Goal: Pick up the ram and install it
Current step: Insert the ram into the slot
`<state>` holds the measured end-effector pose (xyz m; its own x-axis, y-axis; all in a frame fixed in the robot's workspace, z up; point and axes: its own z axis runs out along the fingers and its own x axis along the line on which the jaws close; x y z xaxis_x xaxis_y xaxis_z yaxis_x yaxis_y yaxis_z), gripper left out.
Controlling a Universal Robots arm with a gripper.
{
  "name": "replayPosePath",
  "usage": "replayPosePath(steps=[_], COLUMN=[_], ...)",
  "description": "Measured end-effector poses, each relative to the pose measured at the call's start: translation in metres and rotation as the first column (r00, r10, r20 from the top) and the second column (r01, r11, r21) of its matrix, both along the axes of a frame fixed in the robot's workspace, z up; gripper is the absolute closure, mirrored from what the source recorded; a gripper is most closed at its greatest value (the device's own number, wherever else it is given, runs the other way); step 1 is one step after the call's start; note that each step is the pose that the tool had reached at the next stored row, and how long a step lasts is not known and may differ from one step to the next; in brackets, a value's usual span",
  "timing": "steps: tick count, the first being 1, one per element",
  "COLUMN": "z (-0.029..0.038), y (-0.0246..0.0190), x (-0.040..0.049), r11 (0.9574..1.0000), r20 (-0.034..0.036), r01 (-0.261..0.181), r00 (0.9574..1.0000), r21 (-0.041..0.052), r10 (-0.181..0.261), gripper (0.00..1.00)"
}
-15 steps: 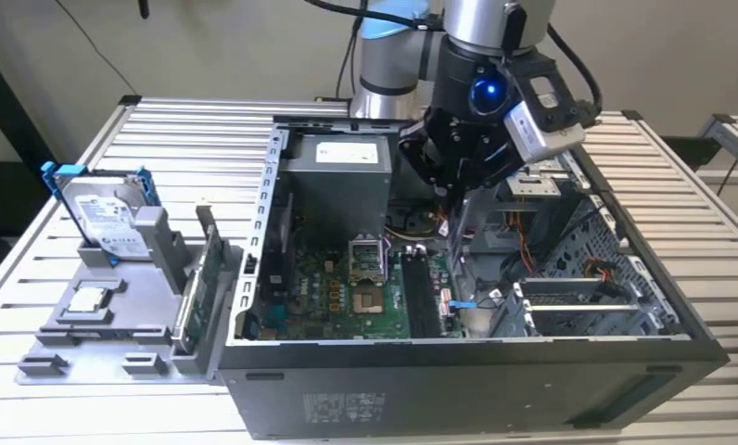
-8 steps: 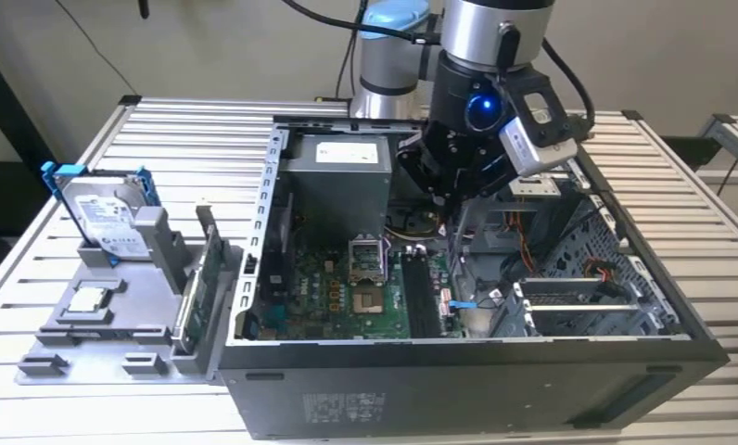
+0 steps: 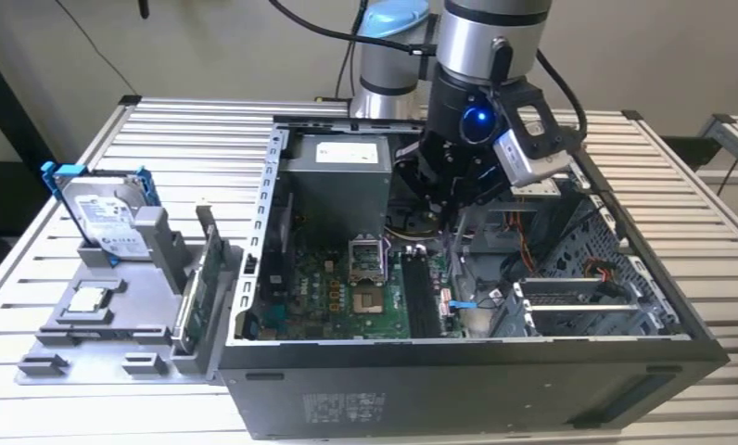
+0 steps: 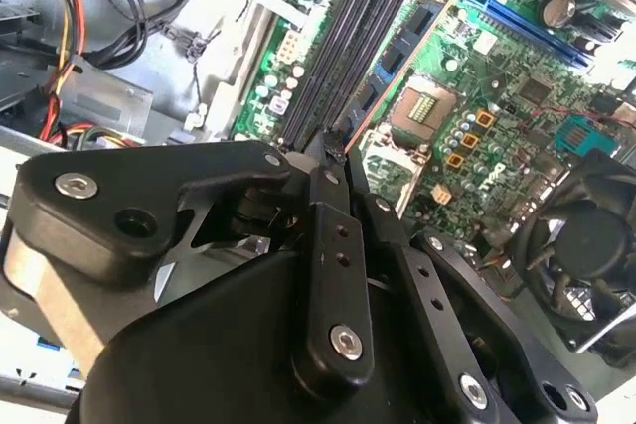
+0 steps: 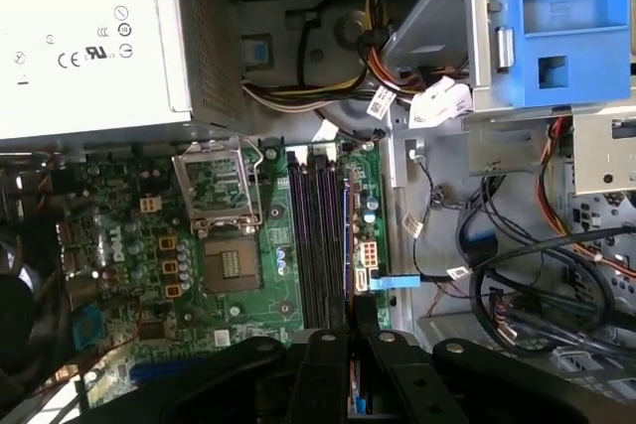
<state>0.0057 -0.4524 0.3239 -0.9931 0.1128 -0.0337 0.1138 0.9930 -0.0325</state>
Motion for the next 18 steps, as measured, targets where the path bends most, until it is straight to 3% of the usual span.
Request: replayPosePath(steps=[8, 14, 18], z=[-0.0120, -0.0124, -0.0166], y=[0.0003, 0.0003, 0.0003], x=[0.0000, 0.0000, 0.0001], r11=[0.9998, 0.9998, 0.9997], r20=[0.0001, -0.0005, -0.0007], r01=[-0.004, -0.004, -0.014], r00=[1.0000, 1.0000, 0.9999], r21=[-0.0198, -0.0196, -0.0198], r10=[0.004, 0.004, 0.014], gripper=[0.86, 0.86, 0.86])
